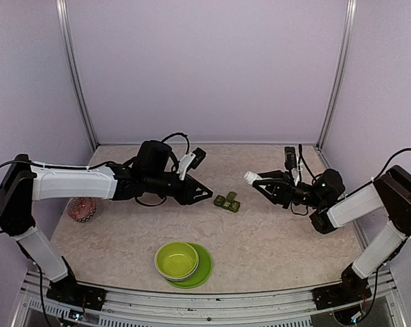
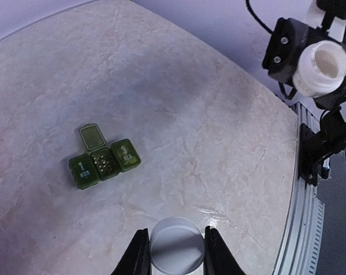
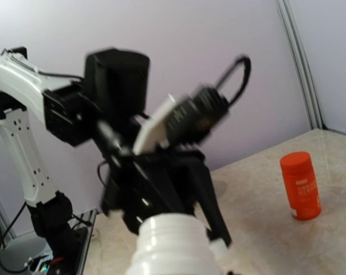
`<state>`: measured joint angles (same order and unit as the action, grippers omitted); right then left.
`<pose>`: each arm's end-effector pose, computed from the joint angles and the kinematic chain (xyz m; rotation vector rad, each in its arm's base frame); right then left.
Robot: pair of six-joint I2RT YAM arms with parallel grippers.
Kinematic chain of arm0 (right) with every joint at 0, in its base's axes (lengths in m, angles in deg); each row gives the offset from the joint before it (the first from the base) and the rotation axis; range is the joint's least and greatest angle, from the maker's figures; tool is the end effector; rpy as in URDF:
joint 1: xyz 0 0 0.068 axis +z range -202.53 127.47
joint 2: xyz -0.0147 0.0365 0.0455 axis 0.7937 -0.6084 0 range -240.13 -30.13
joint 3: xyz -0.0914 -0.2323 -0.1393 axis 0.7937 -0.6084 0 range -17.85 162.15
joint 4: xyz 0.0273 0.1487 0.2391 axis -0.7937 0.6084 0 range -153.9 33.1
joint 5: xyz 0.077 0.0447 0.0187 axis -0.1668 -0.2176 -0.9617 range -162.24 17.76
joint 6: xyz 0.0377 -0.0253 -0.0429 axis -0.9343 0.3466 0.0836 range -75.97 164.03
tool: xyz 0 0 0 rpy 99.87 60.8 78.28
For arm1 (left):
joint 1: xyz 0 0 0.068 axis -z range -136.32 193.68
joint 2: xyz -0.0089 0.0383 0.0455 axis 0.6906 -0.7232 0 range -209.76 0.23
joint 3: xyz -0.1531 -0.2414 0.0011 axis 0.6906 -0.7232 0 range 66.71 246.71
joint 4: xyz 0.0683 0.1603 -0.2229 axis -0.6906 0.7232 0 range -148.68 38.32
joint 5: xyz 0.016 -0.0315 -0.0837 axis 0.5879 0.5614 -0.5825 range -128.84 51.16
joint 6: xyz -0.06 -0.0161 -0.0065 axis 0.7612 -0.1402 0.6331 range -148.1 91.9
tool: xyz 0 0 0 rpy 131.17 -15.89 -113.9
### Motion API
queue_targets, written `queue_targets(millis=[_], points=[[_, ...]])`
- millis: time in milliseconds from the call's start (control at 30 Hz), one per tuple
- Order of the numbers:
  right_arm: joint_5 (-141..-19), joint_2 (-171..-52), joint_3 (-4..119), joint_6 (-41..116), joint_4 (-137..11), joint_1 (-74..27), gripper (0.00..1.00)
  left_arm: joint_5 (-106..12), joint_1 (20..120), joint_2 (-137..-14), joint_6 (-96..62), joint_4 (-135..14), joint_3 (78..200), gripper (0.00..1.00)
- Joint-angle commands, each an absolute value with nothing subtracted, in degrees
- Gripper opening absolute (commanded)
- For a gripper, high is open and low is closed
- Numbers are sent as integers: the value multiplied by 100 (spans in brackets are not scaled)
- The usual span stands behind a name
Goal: Sort the pills into containers
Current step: Pick up the lid of the pill bottle from the center of the board, then close the lid of the pill bottle.
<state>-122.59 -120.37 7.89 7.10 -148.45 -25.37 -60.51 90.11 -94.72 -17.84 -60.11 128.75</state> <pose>0.2401 0.1643 0.2110 -0.7333 1.3221 1.4518 0.2643 -0.3035 0.2330 0.9178 2.0413 -0.9667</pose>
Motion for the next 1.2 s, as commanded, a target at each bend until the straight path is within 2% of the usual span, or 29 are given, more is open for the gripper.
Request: queue_targets(millis=[0,167,533,1167], points=[[-12173,-11899,912,1069,-14506,-2402,19,-6702,9132,-9265,-1541,-6458,12843,17],[-12103,-11869,946,1231,-14351,-2282,19,-6818,9223,-9121,-1279,-6911,12750,17],[-12044,-11958,1040,1251,-14444,-1951,20,-7088,9277,-8786,-148,-8926,12208,21],[-11998,-12065,1277,998,-14641,-1521,20,-7185,9535,-9196,57,-9304,12428,22]])
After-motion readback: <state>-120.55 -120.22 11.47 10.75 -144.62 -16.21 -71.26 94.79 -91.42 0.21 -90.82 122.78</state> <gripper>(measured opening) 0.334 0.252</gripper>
